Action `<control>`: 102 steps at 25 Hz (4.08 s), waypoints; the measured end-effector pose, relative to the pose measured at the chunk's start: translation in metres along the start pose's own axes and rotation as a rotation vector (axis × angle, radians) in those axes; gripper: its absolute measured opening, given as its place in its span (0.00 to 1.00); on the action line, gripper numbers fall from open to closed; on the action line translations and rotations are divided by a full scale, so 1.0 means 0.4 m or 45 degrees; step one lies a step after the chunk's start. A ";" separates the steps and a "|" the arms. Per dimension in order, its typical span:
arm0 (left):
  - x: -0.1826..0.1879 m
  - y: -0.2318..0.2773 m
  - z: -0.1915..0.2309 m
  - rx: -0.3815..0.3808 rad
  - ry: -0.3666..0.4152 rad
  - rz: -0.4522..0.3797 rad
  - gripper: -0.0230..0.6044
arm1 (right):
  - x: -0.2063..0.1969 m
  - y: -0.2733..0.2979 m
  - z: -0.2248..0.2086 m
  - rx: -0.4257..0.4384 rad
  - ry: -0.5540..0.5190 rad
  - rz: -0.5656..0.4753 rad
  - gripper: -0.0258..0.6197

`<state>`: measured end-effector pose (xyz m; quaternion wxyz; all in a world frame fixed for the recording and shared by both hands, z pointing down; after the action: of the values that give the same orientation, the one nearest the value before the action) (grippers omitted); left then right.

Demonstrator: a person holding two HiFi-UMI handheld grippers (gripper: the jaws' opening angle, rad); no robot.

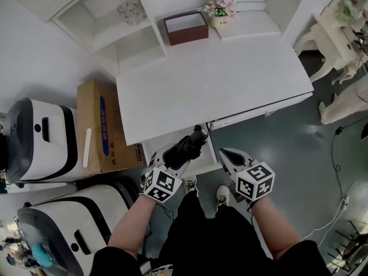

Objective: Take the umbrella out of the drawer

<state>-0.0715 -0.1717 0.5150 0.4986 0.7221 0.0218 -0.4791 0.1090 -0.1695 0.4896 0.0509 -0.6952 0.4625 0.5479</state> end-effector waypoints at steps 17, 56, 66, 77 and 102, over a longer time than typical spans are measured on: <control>0.118 -0.189 -0.172 0.115 -0.511 -0.325 0.45 | 0.049 -0.158 0.062 0.143 -0.121 -0.079 0.04; -0.125 -0.676 -0.392 0.231 -0.690 -0.560 0.45 | -0.052 -0.307 0.503 0.132 -0.254 -0.195 0.04; -0.243 -0.769 -0.389 0.146 -0.678 -0.578 0.45 | -0.158 -0.343 0.652 -0.002 -0.242 -0.199 0.04; -0.312 -0.823 -0.424 0.076 -0.649 -0.576 0.45 | -0.233 -0.384 0.734 -0.084 -0.223 -0.228 0.04; -0.366 -0.884 -0.455 0.076 -0.644 -0.607 0.45 | -0.288 -0.395 0.816 -0.085 -0.242 -0.232 0.04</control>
<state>-0.2086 0.2060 0.3804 0.3409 0.5693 0.0515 -0.7463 -0.0107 0.1763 0.3852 0.1209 -0.6807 0.3721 0.6192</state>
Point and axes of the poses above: the fingertips, and each gripper's own axes: y forward along the fingers, z to its left, x out of its top, the point moved 5 cm from there along -y, backward along the fingers, and after that the axes turned 8 degrees about -y, right-handed, at the moved point
